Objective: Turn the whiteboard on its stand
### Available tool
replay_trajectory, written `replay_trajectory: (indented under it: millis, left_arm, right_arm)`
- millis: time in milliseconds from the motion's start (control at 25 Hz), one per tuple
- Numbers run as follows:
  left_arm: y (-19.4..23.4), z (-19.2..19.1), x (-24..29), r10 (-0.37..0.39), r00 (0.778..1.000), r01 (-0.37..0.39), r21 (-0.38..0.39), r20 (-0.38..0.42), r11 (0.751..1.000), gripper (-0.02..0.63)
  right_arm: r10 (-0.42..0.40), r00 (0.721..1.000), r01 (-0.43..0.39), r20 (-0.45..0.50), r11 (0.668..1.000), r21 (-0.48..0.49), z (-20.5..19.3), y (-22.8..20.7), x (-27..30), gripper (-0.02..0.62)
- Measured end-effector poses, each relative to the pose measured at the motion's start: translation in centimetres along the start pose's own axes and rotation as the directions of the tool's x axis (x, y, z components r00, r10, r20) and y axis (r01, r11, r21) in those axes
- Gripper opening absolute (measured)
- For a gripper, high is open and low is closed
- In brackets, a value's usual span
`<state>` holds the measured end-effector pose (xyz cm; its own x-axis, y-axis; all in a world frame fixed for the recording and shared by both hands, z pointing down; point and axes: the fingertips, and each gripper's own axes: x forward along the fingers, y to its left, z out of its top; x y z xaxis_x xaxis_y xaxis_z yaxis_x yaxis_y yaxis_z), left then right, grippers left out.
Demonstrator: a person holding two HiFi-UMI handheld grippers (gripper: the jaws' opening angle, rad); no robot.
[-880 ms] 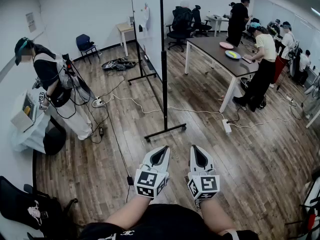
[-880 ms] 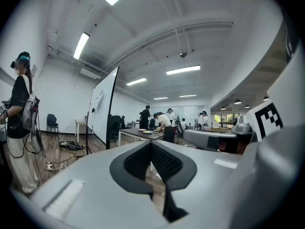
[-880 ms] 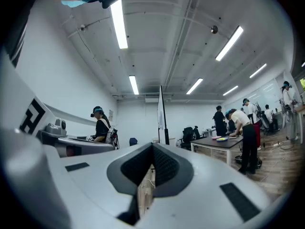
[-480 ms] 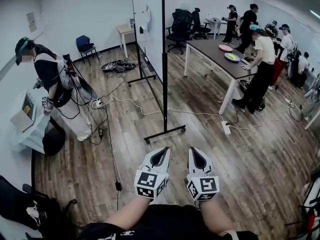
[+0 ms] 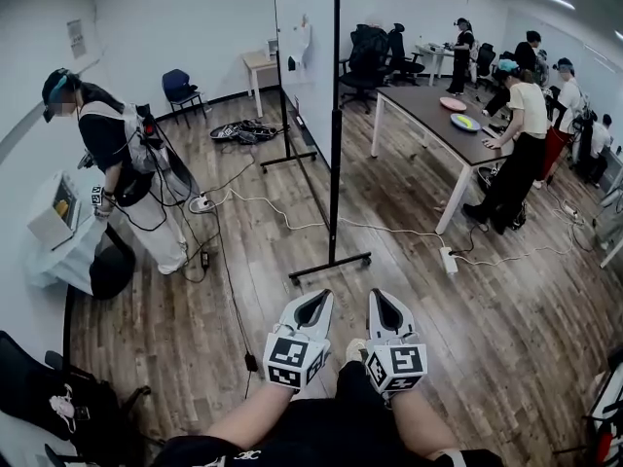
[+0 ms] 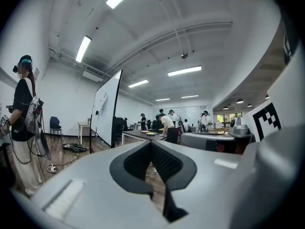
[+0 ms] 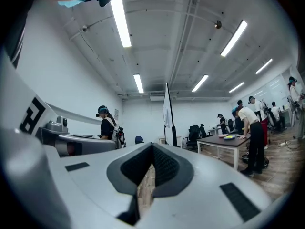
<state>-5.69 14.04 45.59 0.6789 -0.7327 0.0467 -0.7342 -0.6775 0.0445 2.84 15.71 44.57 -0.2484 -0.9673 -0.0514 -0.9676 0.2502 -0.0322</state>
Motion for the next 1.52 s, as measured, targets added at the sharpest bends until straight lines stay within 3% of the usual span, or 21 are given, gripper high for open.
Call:
replay_trajectory:
  millis: [600, 1520]
  left_arm:
    - [6.3, 0.0, 7.4, 0.034, 0.999, -0.034, 0.027, 0.006, 0.999, 0.009]
    - [17.7, 1.6, 27.6, 0.130, 0.991, -0.130, -0.014, -0.031, 0.991, 0.009]
  right_arm:
    - [0.026, 0.999, -0.025, 0.043, 1.000, -0.010, -0.4, -3.5, 10.0, 0.006]
    - [0.127, 0.992, -0.127, -0.011, 0.992, -0.019, -0.7, -14.0, 31.4, 0.006]
